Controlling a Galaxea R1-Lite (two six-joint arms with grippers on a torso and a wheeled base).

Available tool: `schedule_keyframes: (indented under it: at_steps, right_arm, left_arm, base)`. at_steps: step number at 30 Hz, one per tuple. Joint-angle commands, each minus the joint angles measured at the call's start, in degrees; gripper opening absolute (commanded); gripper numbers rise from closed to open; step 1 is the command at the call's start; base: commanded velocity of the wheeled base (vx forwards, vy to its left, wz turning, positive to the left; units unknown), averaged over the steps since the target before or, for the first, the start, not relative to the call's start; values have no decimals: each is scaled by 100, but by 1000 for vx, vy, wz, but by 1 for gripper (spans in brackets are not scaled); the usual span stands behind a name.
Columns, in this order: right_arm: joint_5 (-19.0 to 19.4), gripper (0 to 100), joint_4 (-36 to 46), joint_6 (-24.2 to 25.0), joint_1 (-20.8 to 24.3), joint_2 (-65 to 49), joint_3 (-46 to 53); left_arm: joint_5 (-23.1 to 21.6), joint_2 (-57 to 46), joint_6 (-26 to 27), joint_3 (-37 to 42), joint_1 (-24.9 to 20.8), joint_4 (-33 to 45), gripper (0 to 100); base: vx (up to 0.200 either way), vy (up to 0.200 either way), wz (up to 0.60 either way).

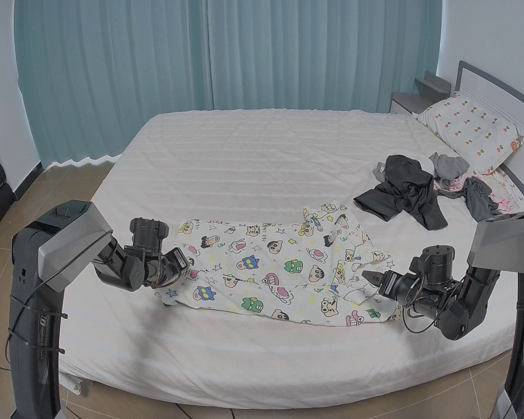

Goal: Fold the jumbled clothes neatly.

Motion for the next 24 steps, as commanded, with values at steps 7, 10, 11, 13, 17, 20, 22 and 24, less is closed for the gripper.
schedule_keyframes:
  at_steps: [7,10,11,13,17,20,22,24]
  right_arm:
    - [14,100,115,1,90,-518,23]
    - [14,100,423,10,116,-693,67]
    - [6,100,546,18,125,-685,85]
    - [6,100,704,124,125,-623,173]
    - [-3,100,774,1398,283,-526,199]
    - [-3,100,950,1680,310,-342,155]
    - [6,100,976,1794,327,-219,155]
    - [6,100,994,2022,354,-104,41]
  left_arm:
    - [18,-50,-243,-48,279,6,100]
    - [-105,-375,-322,392,508,-47,100]
    - [-193,-507,-313,594,604,-126,100]
    - [-589,-841,-322,1227,789,-556,100]
    - [-1204,-1518,-462,2651,974,-1602,100]
    - [-1635,-1887,-972,3635,974,-2490,100]
    - [-1907,-2001,-1456,4171,974,-3140,100]
    - [-2232,-1984,-1877,4610,974,-3905,100]
  base:
    - [0,0,0]
    - [0,0,0]
    - [0,0,0]
    - [0,0,0]
    - [0,0,0]
    - [0,0,0]
    - [0,0,0]
    - [0,0,0]
